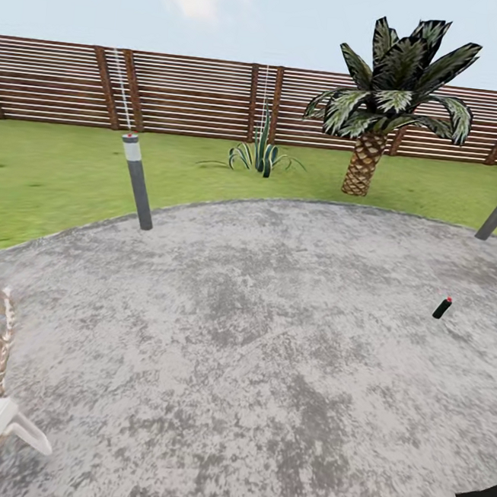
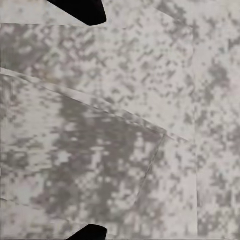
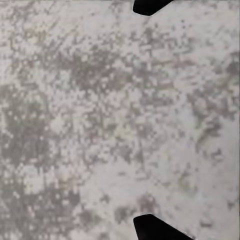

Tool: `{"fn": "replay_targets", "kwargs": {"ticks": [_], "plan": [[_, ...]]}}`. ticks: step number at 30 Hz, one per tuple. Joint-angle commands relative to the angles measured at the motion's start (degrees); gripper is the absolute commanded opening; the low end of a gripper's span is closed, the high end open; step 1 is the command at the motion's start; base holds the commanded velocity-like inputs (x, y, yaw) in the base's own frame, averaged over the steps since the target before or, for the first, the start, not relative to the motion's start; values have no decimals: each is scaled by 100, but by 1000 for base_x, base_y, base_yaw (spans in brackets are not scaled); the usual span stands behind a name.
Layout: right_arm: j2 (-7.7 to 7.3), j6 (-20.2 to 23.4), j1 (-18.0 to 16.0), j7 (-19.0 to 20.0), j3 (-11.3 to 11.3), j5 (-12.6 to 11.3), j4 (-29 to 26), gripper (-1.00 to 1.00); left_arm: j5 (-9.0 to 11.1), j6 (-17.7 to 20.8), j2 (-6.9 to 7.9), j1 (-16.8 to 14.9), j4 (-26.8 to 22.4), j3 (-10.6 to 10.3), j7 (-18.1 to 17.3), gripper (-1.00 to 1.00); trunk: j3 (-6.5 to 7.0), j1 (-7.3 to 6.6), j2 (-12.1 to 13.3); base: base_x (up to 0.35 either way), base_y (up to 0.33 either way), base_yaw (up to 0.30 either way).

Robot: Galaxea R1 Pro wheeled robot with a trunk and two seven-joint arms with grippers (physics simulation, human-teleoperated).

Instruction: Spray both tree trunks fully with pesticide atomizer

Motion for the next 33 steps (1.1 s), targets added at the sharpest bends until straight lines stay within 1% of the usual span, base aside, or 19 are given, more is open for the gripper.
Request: {"fn": "replay_targets", "kwargs": {"ticks": [1,8,23,33], "plan": [[1,-15,-1,-1,-8,2,-2,100,1,-19,-4,-2,4,5,7,100,-4,3,-1,340,0,0],[1,-15,-1,-1,-14,2,-5,100,1,-19,-6,-2,5,5,7,100,-4,3,-1,340,0,-34],[1,-15,-1,-1,-17,-1,-5,100,1,-19,-1,-2,6,5,7,100,-4,3,-1,339,0,-230],[8,-18,-1,-5,-14,-14,-21,100,1,-19,-7,-2,12,2,7,100,-4,3,-1,340,0,-21]]}}
